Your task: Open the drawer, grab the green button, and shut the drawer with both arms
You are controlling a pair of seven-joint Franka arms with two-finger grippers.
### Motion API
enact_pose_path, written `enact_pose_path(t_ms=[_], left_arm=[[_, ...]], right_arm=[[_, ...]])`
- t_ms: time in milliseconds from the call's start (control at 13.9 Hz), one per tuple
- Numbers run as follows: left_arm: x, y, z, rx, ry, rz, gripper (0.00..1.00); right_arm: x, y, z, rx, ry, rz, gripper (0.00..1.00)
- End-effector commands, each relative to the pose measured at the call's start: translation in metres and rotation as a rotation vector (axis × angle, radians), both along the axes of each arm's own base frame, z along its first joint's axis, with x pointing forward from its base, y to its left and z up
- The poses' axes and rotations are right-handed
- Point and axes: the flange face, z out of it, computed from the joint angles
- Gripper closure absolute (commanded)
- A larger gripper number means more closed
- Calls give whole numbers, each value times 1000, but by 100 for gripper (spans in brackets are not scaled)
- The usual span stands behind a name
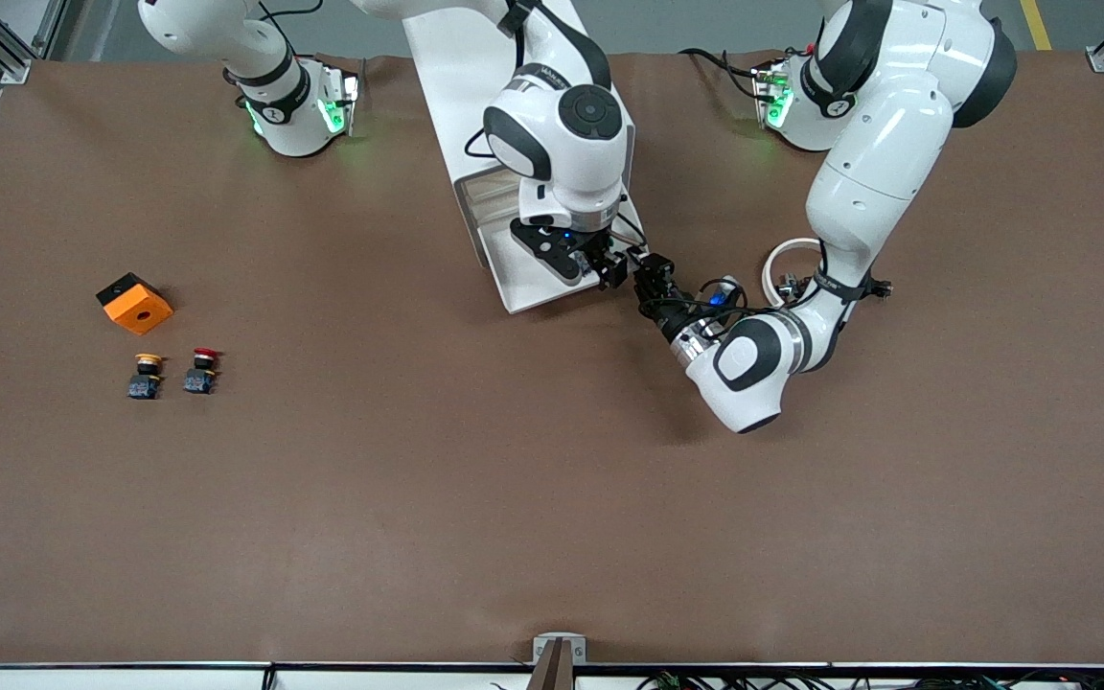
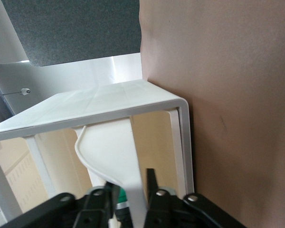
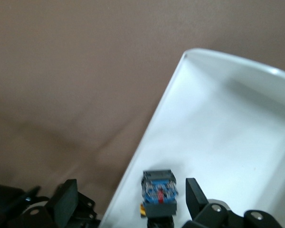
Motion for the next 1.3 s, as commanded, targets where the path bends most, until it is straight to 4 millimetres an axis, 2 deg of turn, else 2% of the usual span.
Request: enact_pose_path(t_ms=[0,144,432,576,1008,1223], left_arm=[[11,3,21,-25,-3,20,0],[19,4,30,-28,-42,16,0],[47,8,62,-20,-178,-28,0],[63,11,77,-53,-269,-52,0],[96,35,84,-165,-581,-163,0],[101,48,82,-284,-725,-339,0]], right_arm=[[-4,10,-9,-30,-15,9,0],[-5,9,-15,-38,-8,7,0],[-15,16,-29,-56,-3,27,0],[-15,16,-30,-56,-3,27,0],[-18,16,-40,-68,6,27,0],[-28,22,-52,-82,9,44,0]])
